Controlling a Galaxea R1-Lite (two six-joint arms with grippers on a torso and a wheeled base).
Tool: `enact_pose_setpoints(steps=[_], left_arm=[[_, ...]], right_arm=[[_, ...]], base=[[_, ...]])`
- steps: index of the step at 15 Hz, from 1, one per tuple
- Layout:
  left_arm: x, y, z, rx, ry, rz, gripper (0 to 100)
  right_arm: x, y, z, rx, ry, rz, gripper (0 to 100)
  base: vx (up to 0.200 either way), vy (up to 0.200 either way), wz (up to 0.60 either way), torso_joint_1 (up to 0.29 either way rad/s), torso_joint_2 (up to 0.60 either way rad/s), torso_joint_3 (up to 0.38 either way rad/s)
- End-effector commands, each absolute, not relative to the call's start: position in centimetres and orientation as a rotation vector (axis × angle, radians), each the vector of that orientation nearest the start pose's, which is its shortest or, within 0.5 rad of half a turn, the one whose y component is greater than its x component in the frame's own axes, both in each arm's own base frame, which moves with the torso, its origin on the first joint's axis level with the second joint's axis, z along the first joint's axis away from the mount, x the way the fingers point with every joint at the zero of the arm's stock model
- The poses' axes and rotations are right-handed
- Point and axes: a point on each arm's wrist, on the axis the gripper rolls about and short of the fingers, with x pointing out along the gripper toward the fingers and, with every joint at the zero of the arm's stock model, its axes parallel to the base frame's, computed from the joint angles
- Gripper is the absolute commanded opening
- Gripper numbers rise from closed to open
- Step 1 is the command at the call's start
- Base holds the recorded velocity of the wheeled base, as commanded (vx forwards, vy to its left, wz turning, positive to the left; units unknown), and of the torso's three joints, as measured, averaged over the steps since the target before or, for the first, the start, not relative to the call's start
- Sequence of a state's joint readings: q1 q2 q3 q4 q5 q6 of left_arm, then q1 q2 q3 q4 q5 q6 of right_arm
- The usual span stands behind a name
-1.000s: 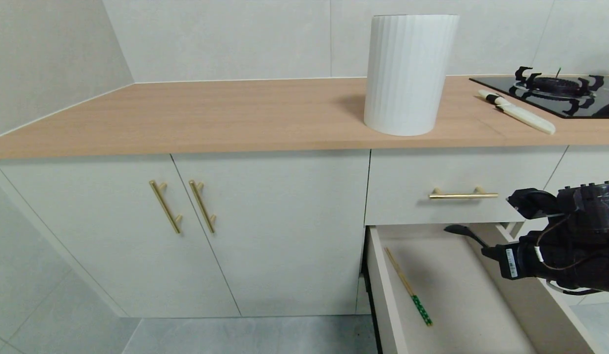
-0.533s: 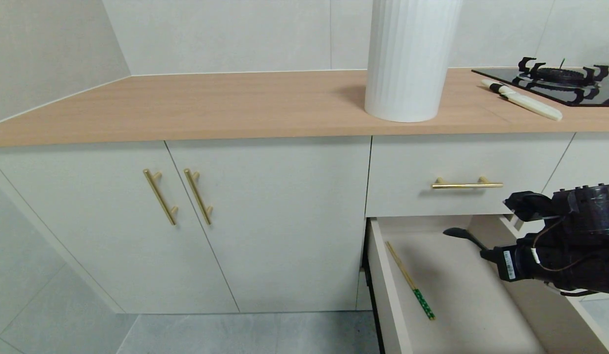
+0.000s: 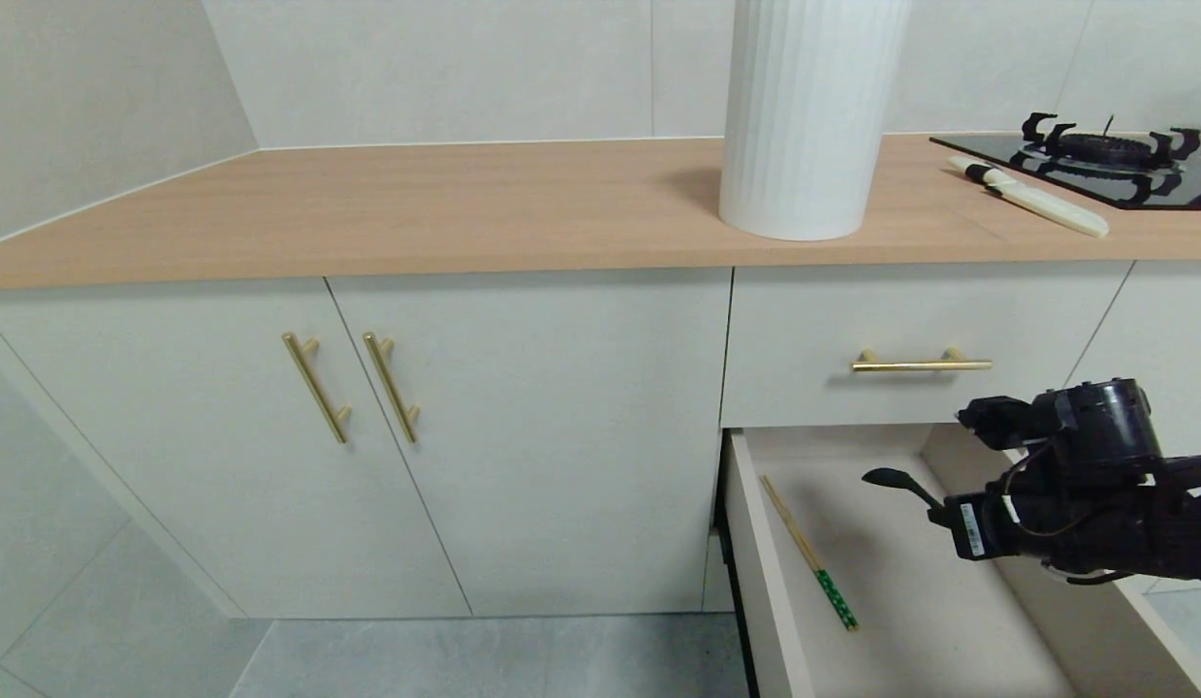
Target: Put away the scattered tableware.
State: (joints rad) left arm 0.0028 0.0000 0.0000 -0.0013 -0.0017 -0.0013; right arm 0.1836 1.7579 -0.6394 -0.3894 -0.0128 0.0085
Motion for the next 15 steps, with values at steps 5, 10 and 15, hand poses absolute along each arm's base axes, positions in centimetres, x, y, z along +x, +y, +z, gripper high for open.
enact_pose_setpoints(steps=[5, 10, 15], left_arm=[[-2.3, 0.0, 7.6, -0.002, 0.000, 0.002, 100], [-2.3, 0.0, 7.6, -0.002, 0.000, 0.002, 100], [-2.3, 0.0, 7.6, -0.002, 0.000, 0.002, 100]], right_arm=[[30.3, 5.5, 3.3, -0.089, 0.870, 0.094, 0], [31.9, 5.5, -0.4, -0.098, 0.841, 0.043, 0], [31.9, 5.6, -2.2, -0.106, 0.877, 0.043, 0]], base=[[0.000, 0.000, 0.00, 0.000, 0.00, 0.000], [0.000, 0.000, 0.00, 0.000, 0.00, 0.000], [0.000, 0.000, 0.00, 0.000, 0.00, 0.000]])
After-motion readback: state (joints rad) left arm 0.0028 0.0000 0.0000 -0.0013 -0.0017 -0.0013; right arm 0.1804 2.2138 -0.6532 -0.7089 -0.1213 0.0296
